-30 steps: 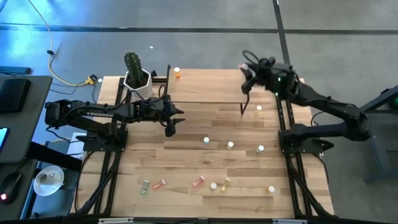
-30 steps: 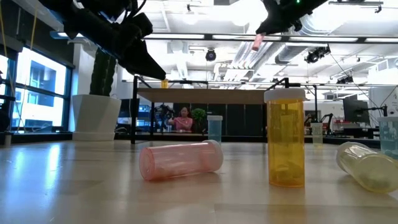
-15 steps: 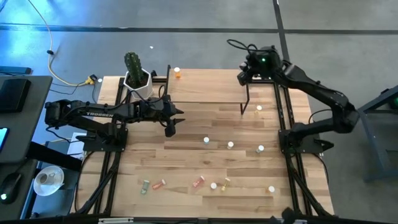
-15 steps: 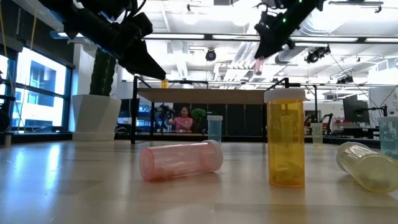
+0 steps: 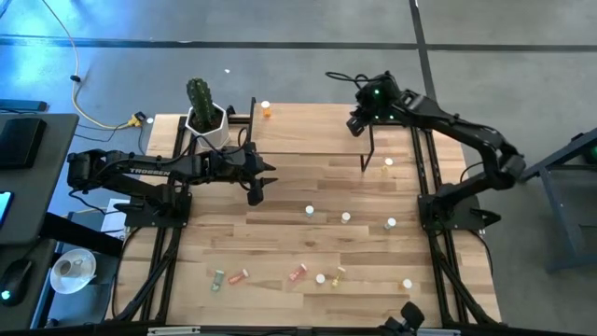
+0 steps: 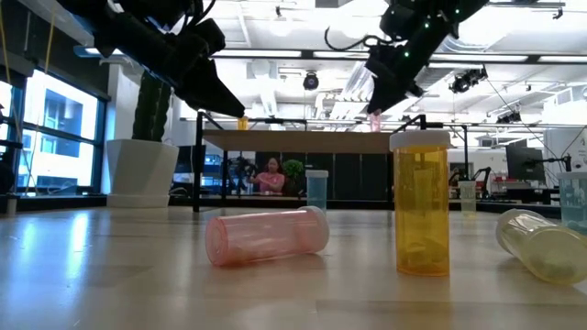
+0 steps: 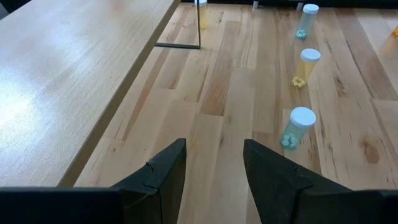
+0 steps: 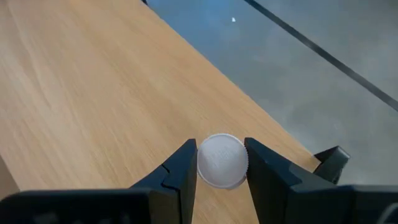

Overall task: Pick and place medicine bottles onto shelf by color
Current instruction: Put the top pink pill bottle on the shelf

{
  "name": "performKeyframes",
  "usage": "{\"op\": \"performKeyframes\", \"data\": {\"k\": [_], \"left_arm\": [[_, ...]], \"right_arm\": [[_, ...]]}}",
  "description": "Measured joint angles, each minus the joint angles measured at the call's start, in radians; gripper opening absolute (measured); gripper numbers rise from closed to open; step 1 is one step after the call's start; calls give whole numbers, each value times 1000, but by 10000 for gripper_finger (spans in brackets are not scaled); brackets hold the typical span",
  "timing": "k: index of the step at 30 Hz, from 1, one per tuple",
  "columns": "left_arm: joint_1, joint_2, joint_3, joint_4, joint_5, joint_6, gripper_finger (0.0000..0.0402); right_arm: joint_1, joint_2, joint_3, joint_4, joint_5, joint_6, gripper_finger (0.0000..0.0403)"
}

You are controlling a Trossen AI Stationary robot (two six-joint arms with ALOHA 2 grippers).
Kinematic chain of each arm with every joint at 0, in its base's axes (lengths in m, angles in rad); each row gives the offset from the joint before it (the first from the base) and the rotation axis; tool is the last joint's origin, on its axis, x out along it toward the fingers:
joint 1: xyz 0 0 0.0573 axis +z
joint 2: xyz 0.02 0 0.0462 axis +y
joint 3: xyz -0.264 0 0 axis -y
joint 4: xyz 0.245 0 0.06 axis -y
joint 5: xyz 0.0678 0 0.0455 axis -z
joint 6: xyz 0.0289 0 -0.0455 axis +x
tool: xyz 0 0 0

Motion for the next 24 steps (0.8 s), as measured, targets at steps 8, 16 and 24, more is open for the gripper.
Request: {"op": "performKeyframes", "data": {"k": [8, 16, 24], "left_arm": [[0, 0, 0, 0, 0, 0, 152], [0, 0, 0, 0, 0, 0, 152], [0, 0, 0, 0, 0, -4, 152]], "right_arm": [[-20, 1, 0, -35, 2, 24, 106], [-22, 5, 0, -42, -18, 43, 106], [-22, 5, 0, -42, -24, 43, 106]]}}
